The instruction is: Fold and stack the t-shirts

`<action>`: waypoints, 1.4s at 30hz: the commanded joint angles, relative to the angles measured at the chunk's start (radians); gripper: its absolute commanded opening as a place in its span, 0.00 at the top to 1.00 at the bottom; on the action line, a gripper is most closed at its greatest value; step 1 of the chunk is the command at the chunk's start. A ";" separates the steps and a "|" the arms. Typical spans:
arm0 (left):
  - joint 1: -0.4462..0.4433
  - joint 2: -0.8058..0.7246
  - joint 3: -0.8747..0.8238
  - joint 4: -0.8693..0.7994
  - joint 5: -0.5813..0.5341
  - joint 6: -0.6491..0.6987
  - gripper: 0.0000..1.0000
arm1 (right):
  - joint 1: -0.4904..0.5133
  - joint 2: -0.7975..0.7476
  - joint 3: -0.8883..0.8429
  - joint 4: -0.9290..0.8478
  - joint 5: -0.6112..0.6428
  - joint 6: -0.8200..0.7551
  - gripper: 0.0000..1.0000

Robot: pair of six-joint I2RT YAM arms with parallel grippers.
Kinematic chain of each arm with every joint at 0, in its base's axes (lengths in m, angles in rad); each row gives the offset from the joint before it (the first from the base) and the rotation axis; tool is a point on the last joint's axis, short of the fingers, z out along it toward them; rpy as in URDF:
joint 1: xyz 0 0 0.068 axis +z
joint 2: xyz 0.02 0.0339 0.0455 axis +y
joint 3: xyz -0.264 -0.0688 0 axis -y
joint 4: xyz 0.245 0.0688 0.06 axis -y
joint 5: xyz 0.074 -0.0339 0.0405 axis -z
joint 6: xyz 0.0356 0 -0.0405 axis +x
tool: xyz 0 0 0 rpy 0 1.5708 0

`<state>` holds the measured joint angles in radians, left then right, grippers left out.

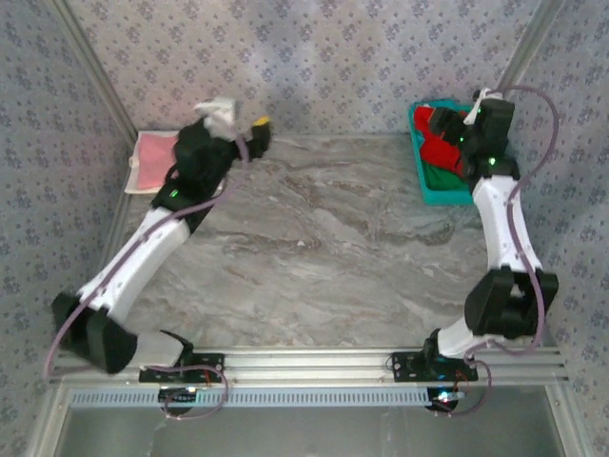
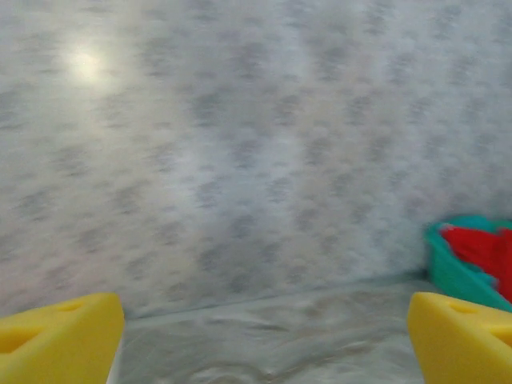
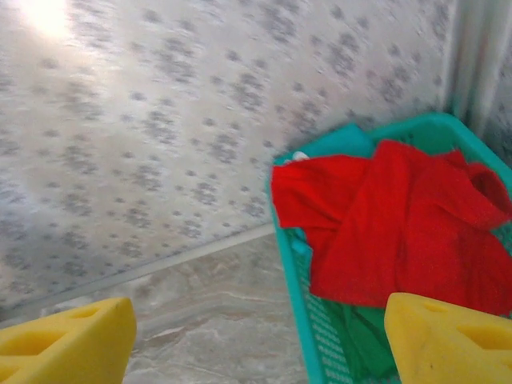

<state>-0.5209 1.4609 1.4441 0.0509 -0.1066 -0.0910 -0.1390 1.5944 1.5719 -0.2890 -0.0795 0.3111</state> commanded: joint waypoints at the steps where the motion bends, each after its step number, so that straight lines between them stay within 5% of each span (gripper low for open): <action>1: -0.094 0.289 0.271 -0.356 0.145 0.060 0.12 | -0.062 0.219 0.189 -0.359 -0.005 0.070 0.16; 10: -0.233 0.810 0.917 -0.603 0.276 0.091 0.12 | -0.107 0.738 0.798 -0.621 0.039 0.003 0.11; 18: -0.251 0.983 1.001 -0.522 0.337 0.027 0.08 | -0.136 0.893 0.867 -0.458 -0.003 -0.016 0.12; 21: -0.258 1.001 0.996 -0.510 0.336 0.011 0.08 | -0.136 0.942 0.902 -0.420 -0.015 -0.039 0.24; 23: -0.265 0.999 0.977 -0.489 0.347 -0.003 0.08 | -0.139 0.965 0.919 -0.397 -0.054 -0.031 0.39; 25: -0.276 0.981 0.936 -0.447 0.356 -0.022 0.08 | -0.139 0.971 0.944 -0.397 -0.083 -0.027 0.67; 29: -0.293 0.913 0.813 -0.337 0.378 -0.047 0.08 | -0.127 0.896 0.910 -0.378 -0.091 -0.023 0.98; 35: -0.279 0.660 0.412 0.031 0.397 -0.093 0.07 | -0.082 0.584 0.587 -0.175 -0.037 -0.032 1.00; 42: -0.250 0.346 0.106 0.216 0.393 -0.073 0.05 | -0.008 0.269 0.383 -0.096 0.058 -0.064 1.00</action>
<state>-0.7845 1.9667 1.6123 0.0715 0.2768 -0.1665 -0.1780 2.0029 1.9812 -0.4736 -0.0673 0.2787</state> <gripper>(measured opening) 0.943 0.060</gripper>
